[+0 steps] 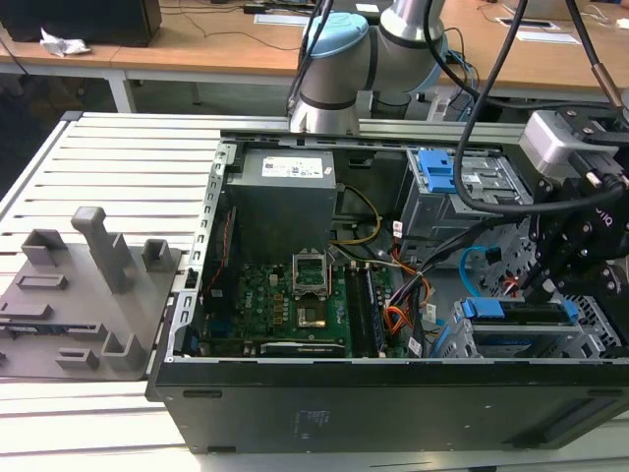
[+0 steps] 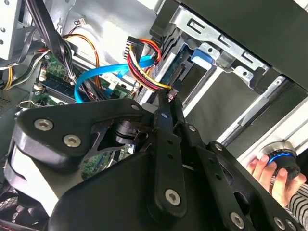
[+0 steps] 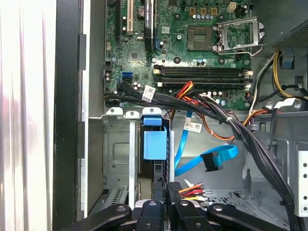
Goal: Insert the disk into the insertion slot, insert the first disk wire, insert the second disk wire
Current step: 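Insert the first disk wire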
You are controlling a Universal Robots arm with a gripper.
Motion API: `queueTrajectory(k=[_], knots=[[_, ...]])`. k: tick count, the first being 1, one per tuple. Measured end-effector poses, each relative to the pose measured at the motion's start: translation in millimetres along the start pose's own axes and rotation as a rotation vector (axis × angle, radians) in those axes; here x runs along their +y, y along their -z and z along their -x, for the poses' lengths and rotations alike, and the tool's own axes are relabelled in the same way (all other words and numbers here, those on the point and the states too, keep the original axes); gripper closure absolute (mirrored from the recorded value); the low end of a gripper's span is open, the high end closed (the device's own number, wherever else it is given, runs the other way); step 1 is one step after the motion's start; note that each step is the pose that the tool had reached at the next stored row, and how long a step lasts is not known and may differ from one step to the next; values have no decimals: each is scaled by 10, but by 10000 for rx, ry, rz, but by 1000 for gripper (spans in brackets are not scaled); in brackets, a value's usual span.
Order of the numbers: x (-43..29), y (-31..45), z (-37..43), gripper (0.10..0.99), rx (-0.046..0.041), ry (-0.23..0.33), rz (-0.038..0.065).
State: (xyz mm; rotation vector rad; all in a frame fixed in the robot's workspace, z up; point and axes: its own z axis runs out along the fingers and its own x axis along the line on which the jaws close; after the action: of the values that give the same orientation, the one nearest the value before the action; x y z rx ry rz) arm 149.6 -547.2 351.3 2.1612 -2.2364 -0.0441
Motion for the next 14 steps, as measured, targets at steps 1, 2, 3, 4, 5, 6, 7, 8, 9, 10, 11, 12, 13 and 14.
queueTrajectory(k=[1, 2, 3, 4, 5, 6, 7, 8, 9, 10, 11, 12, 13, 14], knots=[[0, -4, -13, 925, -2, 0, 0], [-1, -5, -29, 925, 0, 0, 0], [-1, -6, -40, 925, -1, 0, 0], [-2, -9, -44, 925, -11, 1, -1], [-2, -10, -43, 925, -31, 4, 1], [-8, -10, -40, 925, -36, 18, 1], [-20, -10, -35, 925, -37, 26, 1], [-31, -11, -30, 925, -39, 28, 1], [-42, -14, -24, 925, -39, 31, 2], [-47, -16, -21, 925, -39, 32, 2], [-55, -19, -15, 925, -38, 34, 1], [-59, -24, -12, 925, -39, 35, 1], [-62, -31, -9, 925, -40, 35, 2], [-63, -35, -8, 925, -41, 35, 1]])
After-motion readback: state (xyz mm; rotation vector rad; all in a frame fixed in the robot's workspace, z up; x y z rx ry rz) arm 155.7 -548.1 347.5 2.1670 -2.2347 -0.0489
